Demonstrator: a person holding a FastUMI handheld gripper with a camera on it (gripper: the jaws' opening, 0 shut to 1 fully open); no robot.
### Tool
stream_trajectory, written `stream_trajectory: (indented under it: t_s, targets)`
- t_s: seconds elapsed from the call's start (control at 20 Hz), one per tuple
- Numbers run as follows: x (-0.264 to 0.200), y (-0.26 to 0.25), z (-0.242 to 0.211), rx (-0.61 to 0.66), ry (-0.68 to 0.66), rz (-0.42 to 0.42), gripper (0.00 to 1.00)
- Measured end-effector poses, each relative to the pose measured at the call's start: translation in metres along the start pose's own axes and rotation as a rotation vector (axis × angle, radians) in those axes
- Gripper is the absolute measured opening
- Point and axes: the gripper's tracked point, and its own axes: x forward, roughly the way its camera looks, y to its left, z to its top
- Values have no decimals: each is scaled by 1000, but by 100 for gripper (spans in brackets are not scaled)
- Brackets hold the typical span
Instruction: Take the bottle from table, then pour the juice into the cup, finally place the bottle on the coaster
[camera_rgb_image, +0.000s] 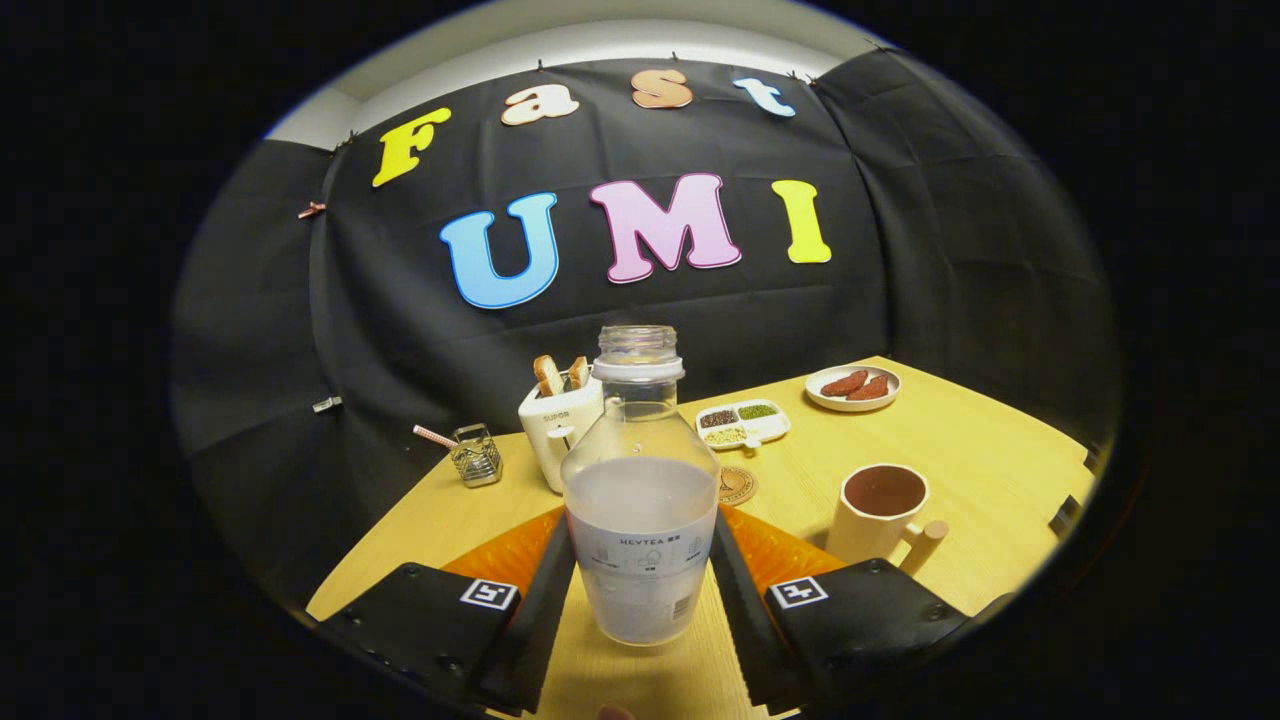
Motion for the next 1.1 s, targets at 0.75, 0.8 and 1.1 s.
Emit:
stream_trajectory:
  t_s: [0.75, 0.8, 1.1]
  targets:
    - [35, -39, 1, 420, 96, 24, 76]
    - [38, -44, -1, 428, 104, 14, 76]
    - [38, -51, -17, 528, 167, 8, 76]
